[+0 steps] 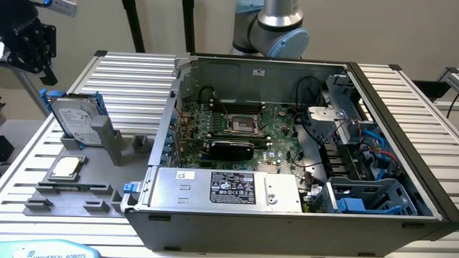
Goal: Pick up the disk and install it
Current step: 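Pick up the disk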
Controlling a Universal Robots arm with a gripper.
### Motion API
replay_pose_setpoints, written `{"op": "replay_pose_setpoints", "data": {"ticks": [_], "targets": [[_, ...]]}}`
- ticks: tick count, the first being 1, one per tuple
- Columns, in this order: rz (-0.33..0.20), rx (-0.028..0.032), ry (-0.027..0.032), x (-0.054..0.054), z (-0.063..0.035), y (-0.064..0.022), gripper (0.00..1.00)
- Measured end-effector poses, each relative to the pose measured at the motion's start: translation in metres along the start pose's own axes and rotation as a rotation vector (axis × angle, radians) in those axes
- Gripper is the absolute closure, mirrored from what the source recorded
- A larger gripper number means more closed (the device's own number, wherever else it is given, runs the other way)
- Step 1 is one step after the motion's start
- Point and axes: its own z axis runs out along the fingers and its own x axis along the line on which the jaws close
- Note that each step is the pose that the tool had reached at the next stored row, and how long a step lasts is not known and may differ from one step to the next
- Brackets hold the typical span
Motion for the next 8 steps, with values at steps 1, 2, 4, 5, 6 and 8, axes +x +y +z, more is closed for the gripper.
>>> {"op": "replay_pose_setpoints", "data": {"ticks": [1, 2, 4, 5, 6, 8], "targets": [[-0.017, 0.0014, 0.0001, 0.0000, 0.0003, 0.0000, 0.89], [-0.034, 0.0030, 0.0003, -0.0001, 0.0007, 0.0000, 0.89], [-0.062, 0.0067, 0.0005, -0.0005, 0.0015, 0.0000, 0.89], [-0.074, 0.0091, 0.0005, -0.0010, 0.0021, 0.0001, 0.89], [-0.085, 0.0115, 0.0005, -0.0015, 0.0027, 0.0001, 0.89], [-0.106, 0.0139, 0.0007, -0.0031, 0.0033, 0.0002, 0.89]]}}
